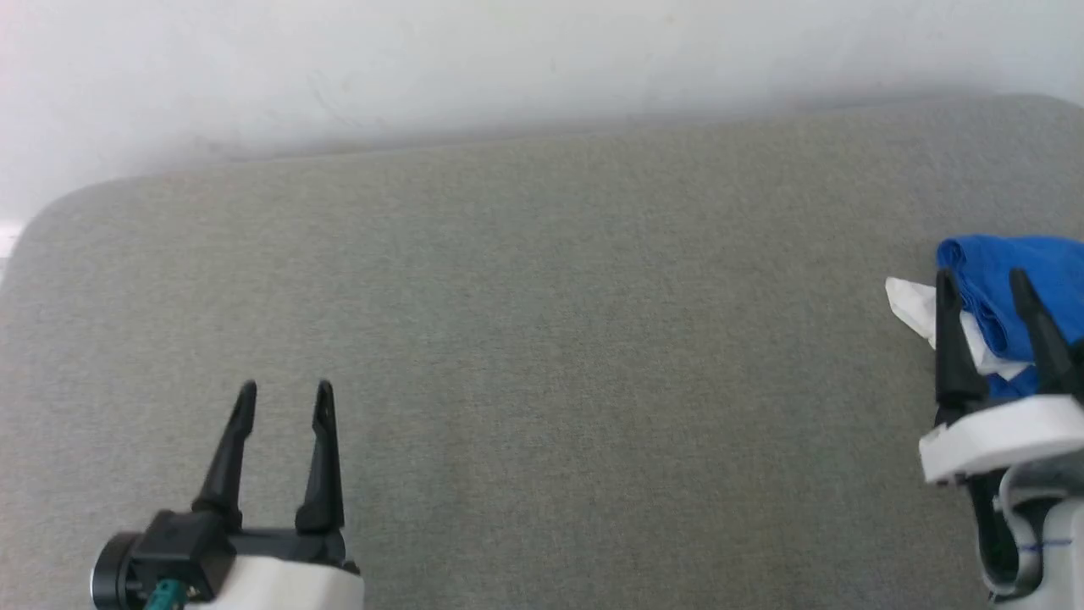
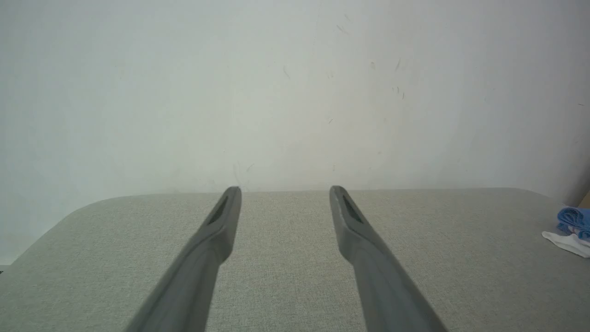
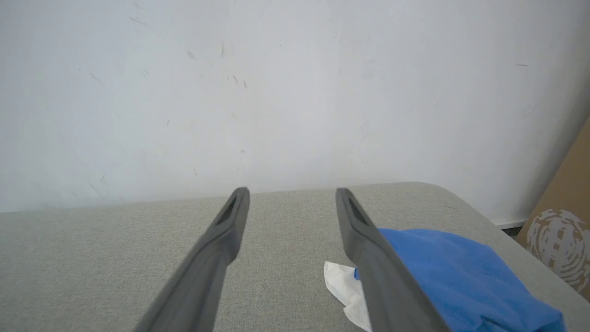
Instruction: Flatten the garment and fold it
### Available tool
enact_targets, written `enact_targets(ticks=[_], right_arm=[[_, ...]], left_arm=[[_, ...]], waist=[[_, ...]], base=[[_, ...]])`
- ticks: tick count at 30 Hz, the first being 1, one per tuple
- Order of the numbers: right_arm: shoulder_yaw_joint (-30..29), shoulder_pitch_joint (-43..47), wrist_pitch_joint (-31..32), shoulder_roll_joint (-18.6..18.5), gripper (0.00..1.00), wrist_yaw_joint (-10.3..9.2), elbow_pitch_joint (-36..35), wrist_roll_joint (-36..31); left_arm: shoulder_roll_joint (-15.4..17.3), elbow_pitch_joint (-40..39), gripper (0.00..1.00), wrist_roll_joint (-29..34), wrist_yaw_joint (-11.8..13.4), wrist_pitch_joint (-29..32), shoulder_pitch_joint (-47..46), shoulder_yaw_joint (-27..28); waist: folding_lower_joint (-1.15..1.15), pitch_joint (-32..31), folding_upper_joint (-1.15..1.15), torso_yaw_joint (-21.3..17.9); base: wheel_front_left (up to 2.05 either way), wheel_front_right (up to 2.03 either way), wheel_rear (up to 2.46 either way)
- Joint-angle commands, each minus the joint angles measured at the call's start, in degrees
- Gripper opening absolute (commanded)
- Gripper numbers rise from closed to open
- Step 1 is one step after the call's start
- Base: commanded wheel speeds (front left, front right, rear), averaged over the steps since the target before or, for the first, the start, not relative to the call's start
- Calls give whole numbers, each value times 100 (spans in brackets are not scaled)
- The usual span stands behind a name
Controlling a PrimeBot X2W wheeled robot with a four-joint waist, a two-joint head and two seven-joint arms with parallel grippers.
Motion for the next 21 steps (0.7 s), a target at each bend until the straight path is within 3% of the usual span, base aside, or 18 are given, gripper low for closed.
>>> enact_targets(ticks=[1,6,21], right_arm=[[16,217,-200,69,100,-5,-46,-42],[236,652,-552,112,100,-5,-37,-489],[490,1322,-871,119,100,-5,501,-356]], left_arm=[[-21,70,100,106,21,-27,154,-26],[-80,222,100,175,-10,-27,447,-62],[-242,575,100,300,-78,-27,966,-15]], waist=[[1,-231,-1,198],[1,-490,-1,301],[1,-859,-1,421]], base=[[0,0,0],[0,0,0],[0,0,0]])
